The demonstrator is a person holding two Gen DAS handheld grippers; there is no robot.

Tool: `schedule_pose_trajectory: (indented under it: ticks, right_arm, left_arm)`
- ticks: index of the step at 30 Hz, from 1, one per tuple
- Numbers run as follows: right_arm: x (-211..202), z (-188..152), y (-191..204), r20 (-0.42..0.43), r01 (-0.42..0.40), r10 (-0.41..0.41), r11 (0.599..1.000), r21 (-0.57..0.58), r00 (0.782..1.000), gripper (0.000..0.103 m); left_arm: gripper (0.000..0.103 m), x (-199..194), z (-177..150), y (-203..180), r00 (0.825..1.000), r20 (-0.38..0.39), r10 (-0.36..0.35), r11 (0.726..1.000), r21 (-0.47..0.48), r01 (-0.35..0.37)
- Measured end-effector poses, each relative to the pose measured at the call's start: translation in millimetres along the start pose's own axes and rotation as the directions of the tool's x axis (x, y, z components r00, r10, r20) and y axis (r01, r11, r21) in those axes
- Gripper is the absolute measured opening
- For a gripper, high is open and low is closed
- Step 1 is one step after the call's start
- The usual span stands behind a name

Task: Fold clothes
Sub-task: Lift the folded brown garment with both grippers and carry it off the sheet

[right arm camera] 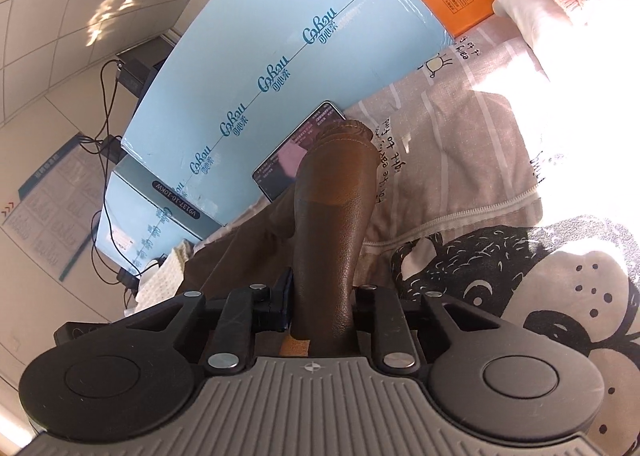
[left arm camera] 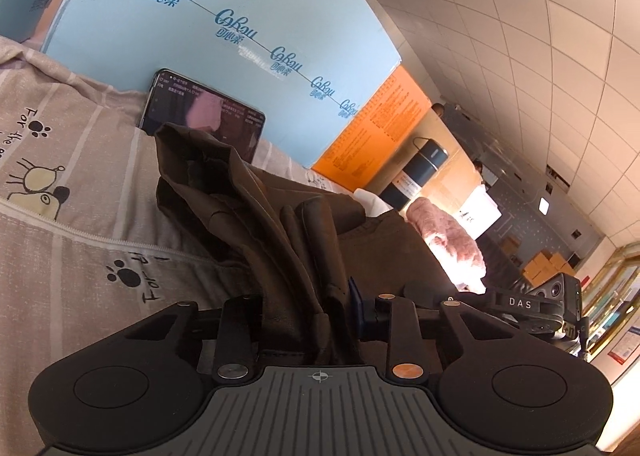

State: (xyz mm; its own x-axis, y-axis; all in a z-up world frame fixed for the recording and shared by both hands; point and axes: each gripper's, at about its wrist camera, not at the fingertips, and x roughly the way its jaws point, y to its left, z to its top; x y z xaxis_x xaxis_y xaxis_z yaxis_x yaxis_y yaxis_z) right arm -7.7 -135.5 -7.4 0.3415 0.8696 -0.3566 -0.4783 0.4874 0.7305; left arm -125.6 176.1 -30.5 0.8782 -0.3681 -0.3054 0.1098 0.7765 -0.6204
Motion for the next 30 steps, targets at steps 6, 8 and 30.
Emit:
schedule_pose_trajectory:
  ticks: [6,8,30]
  right_arm:
    - [-44.8,22.3,8.9,0.096,0.023,-0.02,0.999,-0.027,0.995,0.017]
    - [-68.1,34.6,8.2,0.158,0.034,-0.027,0.998,-0.045,0.987,0.017]
    - [-179.5,189.6,-72.1,0.66,0.454,-0.298,0.888,-0.074,0.69,0.018]
  left_arm:
    - [0.029,29.8,11.1,-50.5,0.996,0.024,-0.084,0.994,0.077,0.082]
    - [0.029,45.8,18.7,-67.8,0.992,0.039,-0.118,0.988,0.1,0.114]
    - [0.029,291.1,76.0,-190.4,0.945,0.004,-0.328,0.931,0.168,0.323]
